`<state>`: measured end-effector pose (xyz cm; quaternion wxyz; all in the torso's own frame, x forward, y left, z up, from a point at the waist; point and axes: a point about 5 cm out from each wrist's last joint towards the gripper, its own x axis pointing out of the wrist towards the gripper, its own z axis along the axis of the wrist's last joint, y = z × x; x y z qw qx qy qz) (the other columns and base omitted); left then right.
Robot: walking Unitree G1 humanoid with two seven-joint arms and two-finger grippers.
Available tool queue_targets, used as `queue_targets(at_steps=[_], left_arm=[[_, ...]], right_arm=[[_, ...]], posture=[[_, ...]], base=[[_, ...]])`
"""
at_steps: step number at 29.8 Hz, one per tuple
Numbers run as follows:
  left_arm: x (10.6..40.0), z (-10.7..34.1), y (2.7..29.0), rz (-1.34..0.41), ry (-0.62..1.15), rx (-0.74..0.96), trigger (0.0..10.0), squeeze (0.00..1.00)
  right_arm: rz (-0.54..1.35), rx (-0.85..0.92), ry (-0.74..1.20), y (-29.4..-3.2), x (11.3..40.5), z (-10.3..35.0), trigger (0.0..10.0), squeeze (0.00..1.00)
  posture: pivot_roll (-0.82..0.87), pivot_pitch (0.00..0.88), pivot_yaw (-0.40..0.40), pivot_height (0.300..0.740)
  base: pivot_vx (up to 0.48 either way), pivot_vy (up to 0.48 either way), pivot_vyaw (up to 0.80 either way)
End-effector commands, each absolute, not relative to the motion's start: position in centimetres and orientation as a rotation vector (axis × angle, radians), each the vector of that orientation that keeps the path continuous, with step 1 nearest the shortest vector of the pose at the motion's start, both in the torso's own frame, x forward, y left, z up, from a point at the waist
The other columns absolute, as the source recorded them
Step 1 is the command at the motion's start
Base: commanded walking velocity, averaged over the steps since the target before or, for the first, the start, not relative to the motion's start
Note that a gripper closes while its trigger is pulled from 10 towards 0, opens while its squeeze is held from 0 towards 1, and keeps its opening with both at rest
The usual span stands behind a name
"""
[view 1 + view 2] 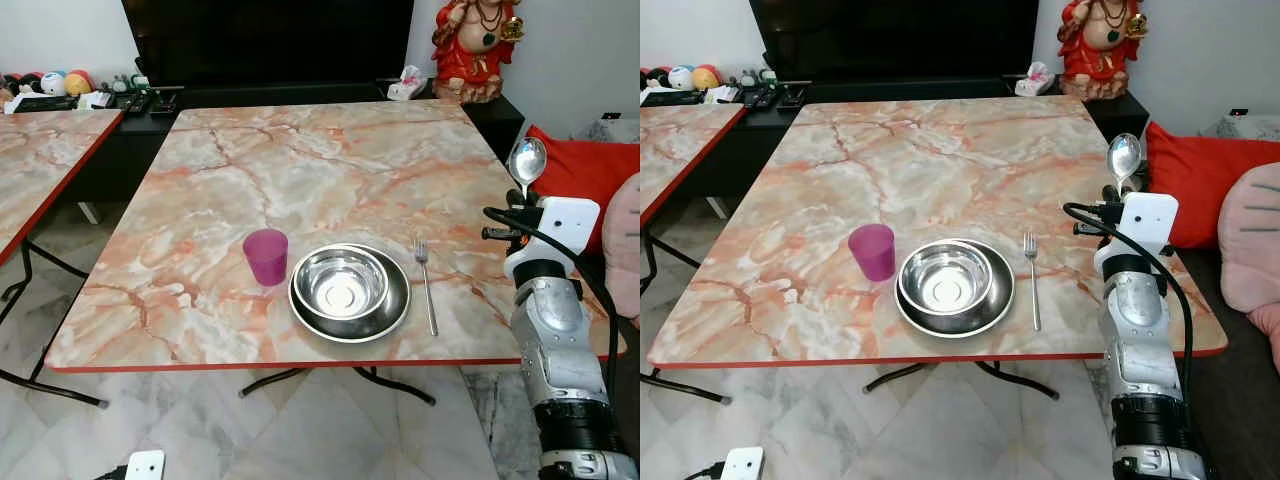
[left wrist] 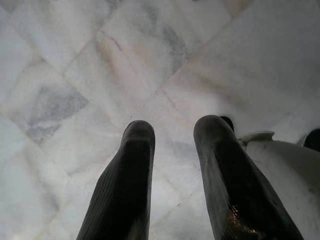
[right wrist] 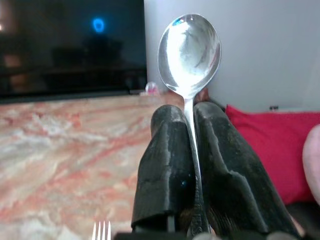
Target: Setting the table
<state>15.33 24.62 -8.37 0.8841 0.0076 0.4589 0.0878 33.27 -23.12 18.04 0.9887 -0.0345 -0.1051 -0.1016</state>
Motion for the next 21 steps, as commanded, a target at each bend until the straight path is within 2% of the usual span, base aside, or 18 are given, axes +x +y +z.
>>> queue_targets(at_steps=[1,4,6,8,9,10,13,15,21], left_arm=[[15.2,-8.4,24.8,0.219,0.955,-0.017,10.0,0.00],[15.7,-8.1,25.3,0.278,0.927,-0.076,10.0,0.00],[16.4,-7.9,25.1,0.350,0.891,-0.194,10.0,0.00],[16.7,-7.8,24.8,0.379,0.873,-0.255,10.0,0.00],[17.4,-7.7,24.1,0.293,0.869,-0.198,10.0,0.00],[17.6,-7.7,23.7,0.262,0.872,-0.176,10.0,0.00],[17.7,-8.0,21.8,0.100,0.912,0.011,10.0,0.00],[18.1,-7.8,21.9,0.167,0.884,-0.052,10.0,0.00],[17.9,-7.9,22.3,0.167,0.902,-0.029,10.0,0.00]], right_arm=[[-0.237,-0.058,-0.203,-23.3,33.1,18.0,10.0,0.00],[-0.239,-0.017,-0.238,-22.8,33.8,19.4,10.0,0.00],[-0.205,0.057,-0.229,-21.6,34.2,19.9,10.0,0.00],[-0.190,0.004,-0.262,-21.5,34.5,21.5,10.0,0.00],[-0.148,0.008,-0.353,-21.4,34.0,23.6,10.0,0.00],[-0.155,-0.039,-0.353,-21.9,33.7,23.7,10.0,0.00],[-0.170,-0.129,-0.234,-23.6,33.5,20.3,10.0,0.00],[-0.183,-0.074,-0.244,-24.0,33.2,20.1,10.0,0.00],[-0.233,-0.074,-0.185,-24.1,33.2,18.6,10.0,0.00]], posture=[[0.00,0.000,0.017,0.740],[-0.01,0.000,0.021,0.740],[-0.02,0.000,0.031,0.740],[-0.04,0.000,0.030,0.740],[-0.02,0.000,0.026,0.740],[-0.02,0.000,0.026,0.740],[-0.01,0.000,0.024,0.740],[-0.02,0.000,0.017,0.740],[-0.02,0.000,0.017,0.740]], base=[[0.000,0.000,0.00],[0.000,0.000,0.00],[0.000,0.000,0.00],[0.000,0.000,0.00],[0.000,0.000,0.00],[0.000,0.000,0.00],[0.000,0.000,0.00],[0.000,0.000,0.00],[0.000,0.000,0.00]])
